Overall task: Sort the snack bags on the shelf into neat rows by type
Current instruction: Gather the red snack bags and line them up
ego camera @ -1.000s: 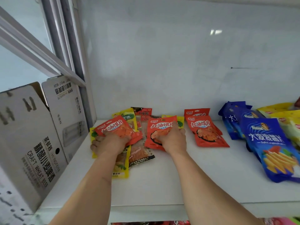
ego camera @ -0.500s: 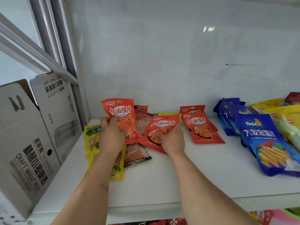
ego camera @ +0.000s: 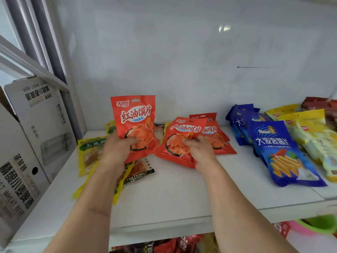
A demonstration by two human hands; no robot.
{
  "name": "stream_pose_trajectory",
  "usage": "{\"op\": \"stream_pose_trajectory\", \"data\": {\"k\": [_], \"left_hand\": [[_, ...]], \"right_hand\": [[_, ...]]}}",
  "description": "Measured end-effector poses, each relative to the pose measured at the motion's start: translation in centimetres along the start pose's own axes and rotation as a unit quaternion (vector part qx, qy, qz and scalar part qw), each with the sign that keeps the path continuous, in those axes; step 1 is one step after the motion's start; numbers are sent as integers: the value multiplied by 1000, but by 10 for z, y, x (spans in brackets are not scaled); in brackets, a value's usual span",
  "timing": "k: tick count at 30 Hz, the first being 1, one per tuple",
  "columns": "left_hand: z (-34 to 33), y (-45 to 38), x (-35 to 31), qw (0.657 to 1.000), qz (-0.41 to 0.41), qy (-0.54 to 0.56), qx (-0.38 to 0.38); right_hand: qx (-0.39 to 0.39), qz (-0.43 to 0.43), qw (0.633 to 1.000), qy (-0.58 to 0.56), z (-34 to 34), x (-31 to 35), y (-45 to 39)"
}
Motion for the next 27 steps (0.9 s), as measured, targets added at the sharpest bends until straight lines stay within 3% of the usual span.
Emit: {"op": "stream_pose_trajectory", "data": {"k": [5,9,14,19,27], "left_hand": [[-22,7,-3,999,-9,44,18],[-49,26,7,998,6,54,9],[-79,56,25,998,28,58,0],[-96,82,36,999,24,26,-5],[-109,112,61,997,52,-48,1]], "right_hand": [[16,21,1000,-8,42,14,-9],[3,81,995,53,89,32,-16],[5,88,988,125,135,32,-31],[27,92,977,189,143,19,-40],[-9,100,954,283,145,13,-53]]}}
Point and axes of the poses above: each hand's wrist, its own y-axis away from the middle knuckle, its own z-axis out of the back of the hand, x = y × z, the point moved 10 cm from there along -y, towards the middle knuckle, and after that the axes turned 6 degrees about -x, right-handed, at the moved point
